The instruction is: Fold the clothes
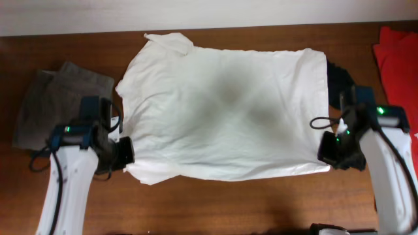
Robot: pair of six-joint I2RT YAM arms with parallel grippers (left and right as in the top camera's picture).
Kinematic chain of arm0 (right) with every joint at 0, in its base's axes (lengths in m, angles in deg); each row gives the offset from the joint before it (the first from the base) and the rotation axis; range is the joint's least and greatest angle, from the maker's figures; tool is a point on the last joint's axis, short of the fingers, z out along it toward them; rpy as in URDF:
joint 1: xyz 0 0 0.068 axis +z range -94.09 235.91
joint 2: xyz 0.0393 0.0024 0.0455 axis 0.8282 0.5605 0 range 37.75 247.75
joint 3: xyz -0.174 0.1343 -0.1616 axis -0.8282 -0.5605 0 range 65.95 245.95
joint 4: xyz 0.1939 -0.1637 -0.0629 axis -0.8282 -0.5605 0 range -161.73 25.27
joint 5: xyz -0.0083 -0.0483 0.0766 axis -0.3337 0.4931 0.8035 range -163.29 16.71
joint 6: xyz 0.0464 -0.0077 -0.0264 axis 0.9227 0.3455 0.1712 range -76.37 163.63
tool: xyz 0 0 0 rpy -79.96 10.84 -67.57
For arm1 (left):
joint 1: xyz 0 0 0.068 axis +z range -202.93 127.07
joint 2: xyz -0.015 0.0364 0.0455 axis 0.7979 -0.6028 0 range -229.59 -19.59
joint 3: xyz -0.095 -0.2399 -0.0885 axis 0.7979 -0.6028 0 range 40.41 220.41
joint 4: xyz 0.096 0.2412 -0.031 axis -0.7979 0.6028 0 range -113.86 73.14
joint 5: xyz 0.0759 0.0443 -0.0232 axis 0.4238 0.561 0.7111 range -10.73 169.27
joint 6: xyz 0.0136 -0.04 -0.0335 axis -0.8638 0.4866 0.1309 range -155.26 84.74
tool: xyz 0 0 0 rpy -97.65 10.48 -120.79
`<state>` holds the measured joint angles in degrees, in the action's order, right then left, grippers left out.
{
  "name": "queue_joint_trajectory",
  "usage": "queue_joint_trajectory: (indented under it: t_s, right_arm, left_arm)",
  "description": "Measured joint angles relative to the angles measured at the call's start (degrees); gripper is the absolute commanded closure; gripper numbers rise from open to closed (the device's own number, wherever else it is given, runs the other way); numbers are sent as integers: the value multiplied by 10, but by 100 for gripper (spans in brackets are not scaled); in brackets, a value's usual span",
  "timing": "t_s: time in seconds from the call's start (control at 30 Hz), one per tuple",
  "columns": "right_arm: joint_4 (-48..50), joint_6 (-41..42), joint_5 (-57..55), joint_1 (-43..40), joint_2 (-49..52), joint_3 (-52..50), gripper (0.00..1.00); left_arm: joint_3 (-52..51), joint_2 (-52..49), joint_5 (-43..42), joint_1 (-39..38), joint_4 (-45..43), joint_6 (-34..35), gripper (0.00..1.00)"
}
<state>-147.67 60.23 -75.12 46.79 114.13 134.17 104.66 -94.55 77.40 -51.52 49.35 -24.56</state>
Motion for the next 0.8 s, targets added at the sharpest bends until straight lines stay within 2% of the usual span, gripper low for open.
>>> queue_joint_trajectory:
  t_s: [0.27,0.43,0.6,0.8]
  right_arm:
    - [-42,42,-7,0,-123,0,96]
    - [-37,55,-17,0,-155,0,96]
    - [32,54,-24,0,-130,-2,96]
    - [123,40,-29,-1,-28,-2,96]
  left_arm:
    - [-34,124,9,0,24,9,100]
    - [-35,193,24,0,-4,23,100]
    - [-42,193,28,0,-92,47,100]
    - [-75,113,29,0,-199,58,100]
